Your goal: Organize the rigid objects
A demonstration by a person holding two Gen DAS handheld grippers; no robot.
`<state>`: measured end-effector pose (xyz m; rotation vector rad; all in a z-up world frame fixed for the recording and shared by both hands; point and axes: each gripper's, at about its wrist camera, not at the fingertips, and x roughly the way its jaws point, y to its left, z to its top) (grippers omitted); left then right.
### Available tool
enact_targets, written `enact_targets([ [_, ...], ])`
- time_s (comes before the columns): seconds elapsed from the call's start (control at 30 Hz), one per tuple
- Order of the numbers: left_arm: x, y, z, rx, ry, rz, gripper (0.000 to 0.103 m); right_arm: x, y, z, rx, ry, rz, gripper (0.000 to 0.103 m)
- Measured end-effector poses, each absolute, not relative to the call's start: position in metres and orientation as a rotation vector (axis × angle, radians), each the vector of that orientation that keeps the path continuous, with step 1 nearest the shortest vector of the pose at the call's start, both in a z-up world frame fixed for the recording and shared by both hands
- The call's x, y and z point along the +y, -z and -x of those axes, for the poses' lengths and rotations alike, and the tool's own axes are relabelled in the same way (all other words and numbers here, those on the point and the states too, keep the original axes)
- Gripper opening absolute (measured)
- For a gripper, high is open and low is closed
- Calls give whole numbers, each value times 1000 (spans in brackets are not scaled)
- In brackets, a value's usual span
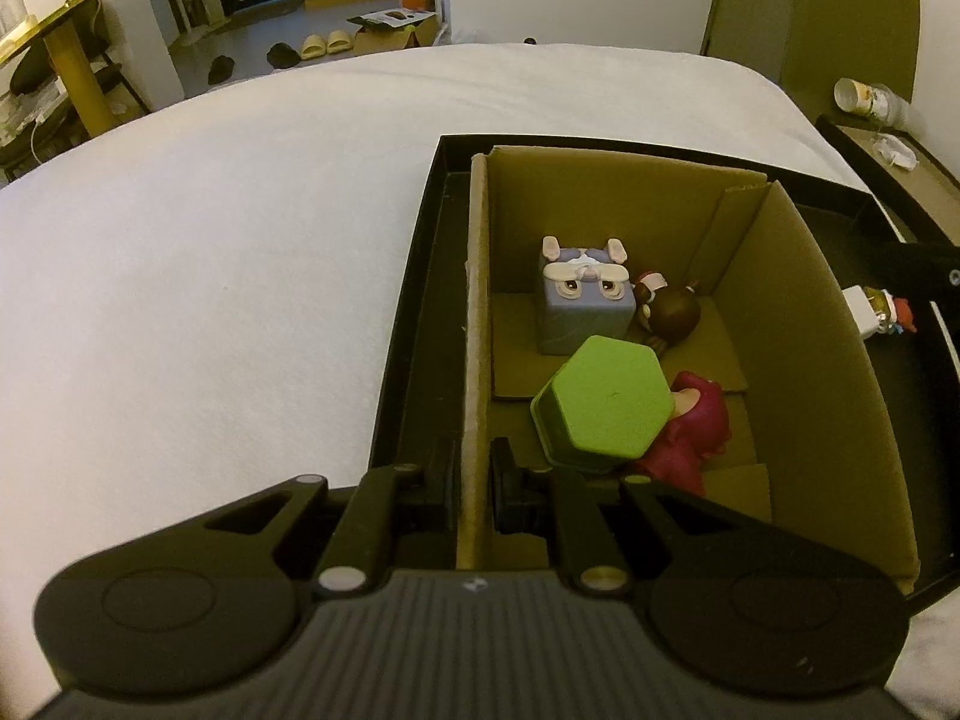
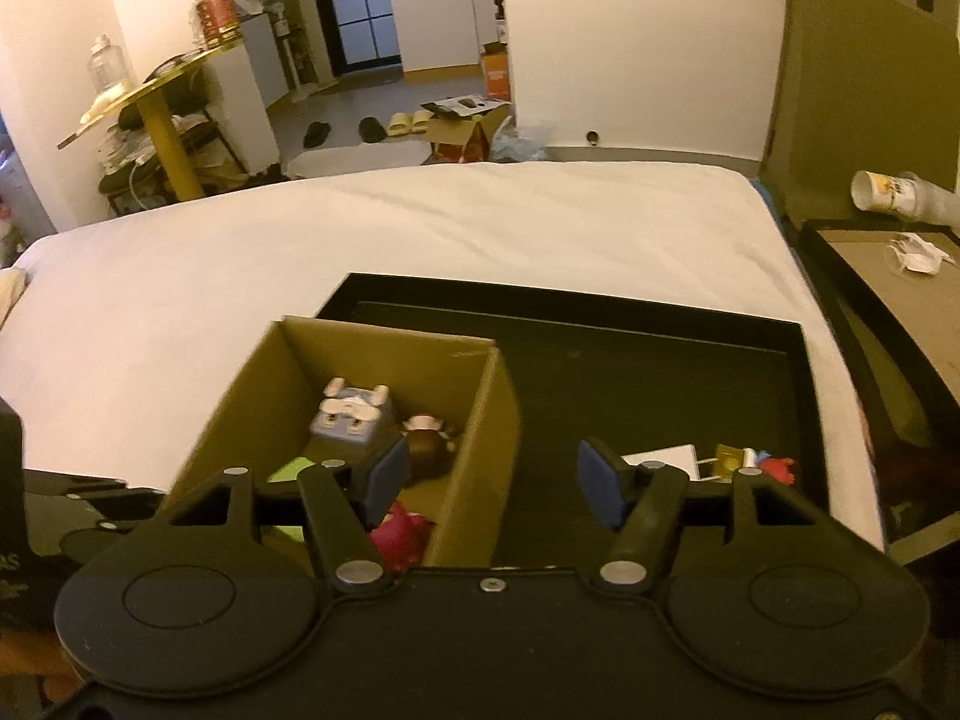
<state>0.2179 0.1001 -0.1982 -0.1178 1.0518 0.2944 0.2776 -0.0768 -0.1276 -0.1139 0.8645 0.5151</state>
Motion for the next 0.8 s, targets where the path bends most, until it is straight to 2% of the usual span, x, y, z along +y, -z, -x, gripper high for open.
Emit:
enact_targets([
  [0.27,95,200,-222,1065,-309,83,11,-100,138,-284,869,-490,107,70],
  [0.8,91,199,-228,1088,-345,48,12,-138,170,-307,908,-446,94,70],
])
